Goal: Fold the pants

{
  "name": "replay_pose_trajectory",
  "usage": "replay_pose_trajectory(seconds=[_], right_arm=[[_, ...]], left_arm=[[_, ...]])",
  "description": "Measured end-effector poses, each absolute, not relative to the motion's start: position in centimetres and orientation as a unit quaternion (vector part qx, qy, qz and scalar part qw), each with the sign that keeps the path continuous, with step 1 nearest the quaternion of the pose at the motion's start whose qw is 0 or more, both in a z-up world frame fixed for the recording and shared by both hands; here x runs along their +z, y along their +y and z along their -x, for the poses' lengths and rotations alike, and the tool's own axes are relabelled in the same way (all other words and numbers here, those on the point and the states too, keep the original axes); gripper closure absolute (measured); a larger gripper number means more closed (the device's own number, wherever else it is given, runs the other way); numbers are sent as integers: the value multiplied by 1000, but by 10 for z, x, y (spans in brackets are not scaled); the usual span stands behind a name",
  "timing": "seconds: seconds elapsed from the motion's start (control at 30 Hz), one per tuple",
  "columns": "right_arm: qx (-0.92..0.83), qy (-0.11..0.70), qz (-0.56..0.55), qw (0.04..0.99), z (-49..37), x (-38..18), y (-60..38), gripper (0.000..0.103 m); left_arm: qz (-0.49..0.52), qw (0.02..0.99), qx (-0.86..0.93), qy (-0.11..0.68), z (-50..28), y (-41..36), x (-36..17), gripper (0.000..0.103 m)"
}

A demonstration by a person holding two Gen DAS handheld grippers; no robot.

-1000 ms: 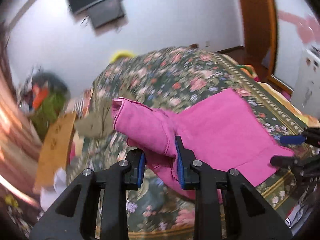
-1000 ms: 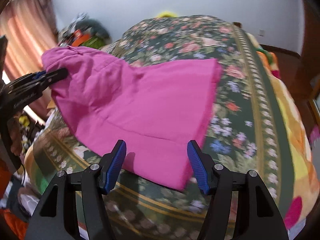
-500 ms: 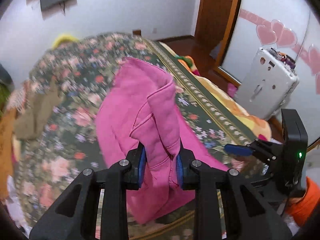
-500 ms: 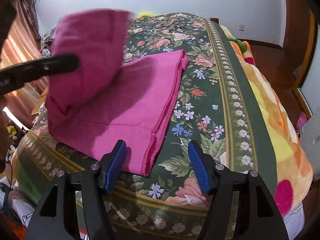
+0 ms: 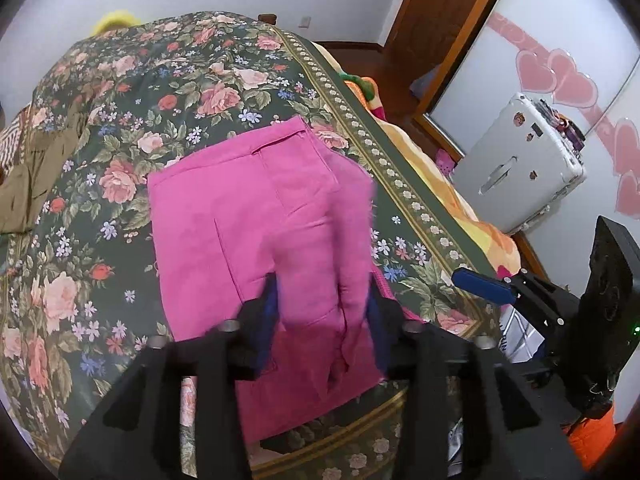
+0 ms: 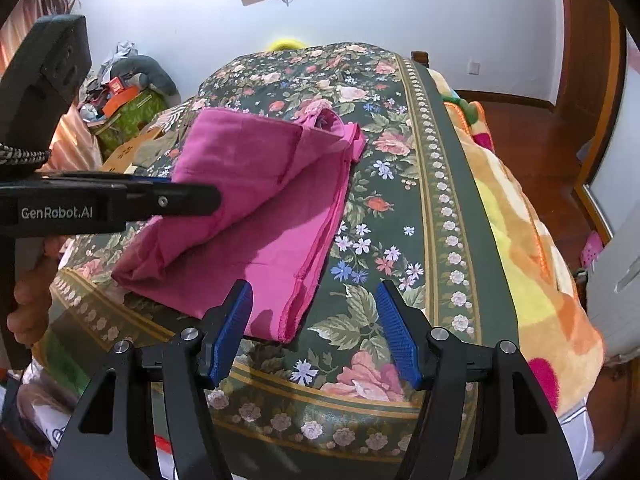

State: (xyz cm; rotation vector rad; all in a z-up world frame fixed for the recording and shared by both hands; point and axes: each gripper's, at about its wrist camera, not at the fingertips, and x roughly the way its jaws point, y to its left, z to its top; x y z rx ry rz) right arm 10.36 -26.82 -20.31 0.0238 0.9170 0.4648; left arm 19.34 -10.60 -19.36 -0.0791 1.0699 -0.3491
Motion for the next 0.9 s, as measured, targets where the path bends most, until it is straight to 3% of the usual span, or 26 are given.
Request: replay_pose_trajectory(seconds=[0.07,0.23,0.4,0.7,0.9], right_arm=[[221,438,-12,871,-104,-201,-268,43],[219,435,-9,873,-102,-195,-265,43],[220,432,-5,874,-101,-189,-261,43],[235,411,-10,881,-108,-173,-244,43],[225,427,-17,876,-127,-192,-233,43]], left_arm=[[38,847,-168,502,-192,-106,-191,45],[20,858,-166,485,-186,-102,-179,41],[7,876,-153,457,-189,-83,-162,26],[-19,874,-69,480,-257,-24,-176,26],[-26,860,-59,507,-309,-9,-201,26]])
